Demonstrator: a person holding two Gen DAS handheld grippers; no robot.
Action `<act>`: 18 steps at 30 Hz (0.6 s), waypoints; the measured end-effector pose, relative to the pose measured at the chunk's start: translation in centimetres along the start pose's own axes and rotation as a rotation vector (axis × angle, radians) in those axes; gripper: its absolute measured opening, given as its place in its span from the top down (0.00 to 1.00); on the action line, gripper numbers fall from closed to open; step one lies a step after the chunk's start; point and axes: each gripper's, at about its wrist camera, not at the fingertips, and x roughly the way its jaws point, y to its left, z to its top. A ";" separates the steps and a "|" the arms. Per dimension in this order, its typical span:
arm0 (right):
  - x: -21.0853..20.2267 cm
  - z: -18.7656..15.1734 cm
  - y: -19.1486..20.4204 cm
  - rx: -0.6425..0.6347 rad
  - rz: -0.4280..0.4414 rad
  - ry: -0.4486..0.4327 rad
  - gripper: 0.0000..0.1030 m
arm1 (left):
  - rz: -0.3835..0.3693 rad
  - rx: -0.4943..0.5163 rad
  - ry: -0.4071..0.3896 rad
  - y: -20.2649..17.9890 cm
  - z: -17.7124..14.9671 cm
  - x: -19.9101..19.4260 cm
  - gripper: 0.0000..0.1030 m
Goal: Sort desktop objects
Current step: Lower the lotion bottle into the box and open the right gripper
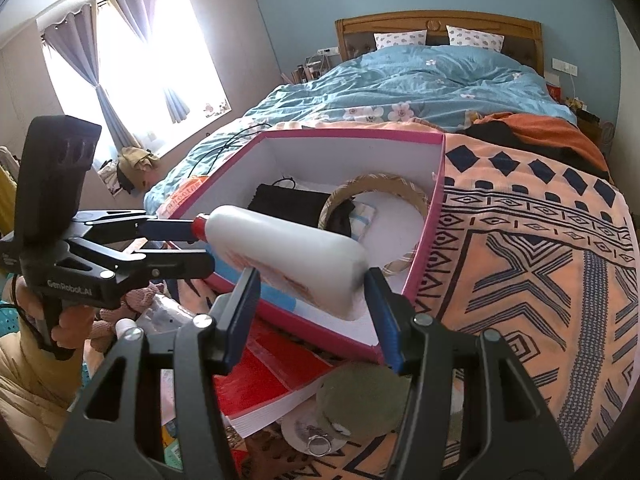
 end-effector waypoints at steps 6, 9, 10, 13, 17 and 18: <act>0.9 0.1 -0.3 0.001 -0.007 0.025 0.45 | 0.002 -0.006 0.022 0.4 0.1 0.9 0.36; 1.2 0.1 -0.3 -0.002 -0.013 0.034 0.45 | 0.008 -0.010 0.029 0.5 0.2 1.3 0.36; 1.3 0.2 -0.4 -0.002 -0.014 0.037 0.45 | 0.008 -0.011 0.031 0.5 0.2 1.4 0.36; 1.6 0.2 -0.4 -0.004 -0.019 0.045 0.45 | 0.008 -0.014 0.039 0.7 0.3 1.8 0.36; 2.0 0.3 -0.6 -0.004 -0.025 0.060 0.45 | 0.008 -0.014 0.053 0.7 0.4 2.2 0.36; 2.1 0.3 -0.7 -0.003 -0.028 0.064 0.45 | 0.009 -0.012 0.057 0.7 0.4 2.3 0.36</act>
